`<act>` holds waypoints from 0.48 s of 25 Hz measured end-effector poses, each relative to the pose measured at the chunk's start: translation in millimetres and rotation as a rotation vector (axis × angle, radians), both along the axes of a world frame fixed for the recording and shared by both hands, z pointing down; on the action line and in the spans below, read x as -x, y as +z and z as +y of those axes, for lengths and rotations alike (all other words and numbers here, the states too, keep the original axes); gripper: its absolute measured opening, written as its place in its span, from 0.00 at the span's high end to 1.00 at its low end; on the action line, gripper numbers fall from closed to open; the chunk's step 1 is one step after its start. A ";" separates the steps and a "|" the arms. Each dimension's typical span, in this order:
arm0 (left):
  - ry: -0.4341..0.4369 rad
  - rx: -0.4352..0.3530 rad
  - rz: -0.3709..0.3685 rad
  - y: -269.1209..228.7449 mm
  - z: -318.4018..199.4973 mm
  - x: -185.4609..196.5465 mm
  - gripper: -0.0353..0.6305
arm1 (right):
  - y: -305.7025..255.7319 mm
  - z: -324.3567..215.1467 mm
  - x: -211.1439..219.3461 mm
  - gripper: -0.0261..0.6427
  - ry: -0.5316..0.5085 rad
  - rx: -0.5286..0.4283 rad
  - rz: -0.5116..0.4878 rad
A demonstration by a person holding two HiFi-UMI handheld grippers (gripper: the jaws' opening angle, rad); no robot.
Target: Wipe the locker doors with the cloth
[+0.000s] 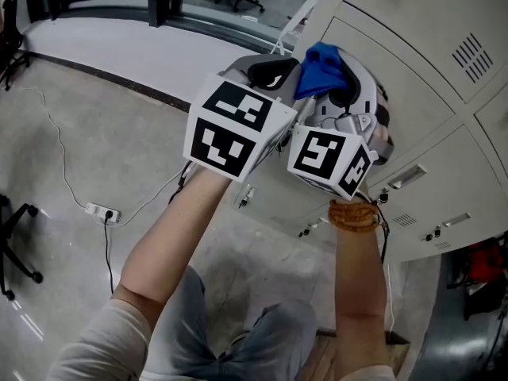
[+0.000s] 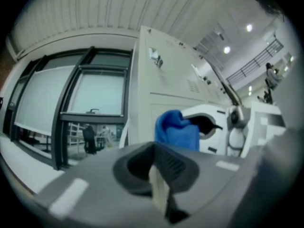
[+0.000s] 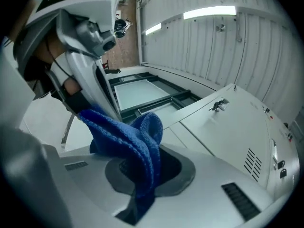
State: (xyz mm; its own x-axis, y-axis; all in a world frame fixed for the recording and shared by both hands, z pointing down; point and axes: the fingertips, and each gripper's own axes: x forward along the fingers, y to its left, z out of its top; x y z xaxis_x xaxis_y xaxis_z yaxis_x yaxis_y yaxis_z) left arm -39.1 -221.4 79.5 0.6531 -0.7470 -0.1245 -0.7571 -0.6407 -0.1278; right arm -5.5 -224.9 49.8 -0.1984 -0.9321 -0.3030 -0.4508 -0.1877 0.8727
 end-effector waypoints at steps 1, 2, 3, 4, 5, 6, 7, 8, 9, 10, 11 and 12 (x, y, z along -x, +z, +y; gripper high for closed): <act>0.006 0.009 -0.006 7.7 -0.3 -4.4 0.94 | 8.7 0.8 -3.4 0.92 0.008 0.004 0.008; 0.013 0.019 -0.013 15.8 -0.9 -9.6 0.94 | 17.1 1.7 -8.2 0.92 0.016 0.006 0.013; 0.019 0.028 -0.019 24.2 -1.5 -15.2 0.94 | 25.3 2.5 -14.1 0.92 0.021 0.005 0.017; 0.025 0.037 -0.026 32.9 -2.1 -20.7 0.94 | 33.4 3.3 -20.4 0.92 0.026 0.003 0.020; 0.029 0.046 -0.034 41.8 -2.5 -25.9 0.94 | 41.5 4.4 -26.6 0.92 0.031 0.001 0.021; 0.032 0.053 -0.043 50.8 -2.8 -30.7 0.94 | 49.9 5.6 -32.5 0.92 0.038 0.002 0.020; 0.035 0.060 -0.051 59.9 -3.0 -35.3 0.94 | 58.9 6.9 -38.1 0.92 0.045 0.003 0.018; 0.037 0.067 -0.059 69.1 -3.1 -39.4 0.94 | 68.7 8.2 -43.3 0.92 0.053 0.007 0.016; 0.039 0.075 -0.065 78.1 -3.0 -42.9 0.94 | 79.0 9.6 -48.2 0.92 0.059 0.014 0.010; 0.042 0.084 -0.068 86.7 -3.1 -45.7 0.94 | 89.7 10.8 -52.6 0.92 0.063 0.021 -0.001; 0.043 0.093 -0.070 95.0 -3.3 -47.6 0.94 | 100.5 11.9 -56.6 0.92 0.063 0.028 -0.018; 0.043 0.102 -0.073 103.0 -3.8 -49.0 0.94 | 111.4 12.9 -60.3 0.92 0.062 0.031 -0.036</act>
State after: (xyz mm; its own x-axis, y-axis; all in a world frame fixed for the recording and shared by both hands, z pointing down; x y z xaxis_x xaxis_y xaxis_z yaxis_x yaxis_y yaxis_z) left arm 9.9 -225.2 182.5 0.6896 -0.7242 -0.0003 -0.7195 -0.6851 -0.1137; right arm 54.7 -212.0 161.2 -0.1292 -0.9515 -0.2793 -0.4698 -0.1893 0.8622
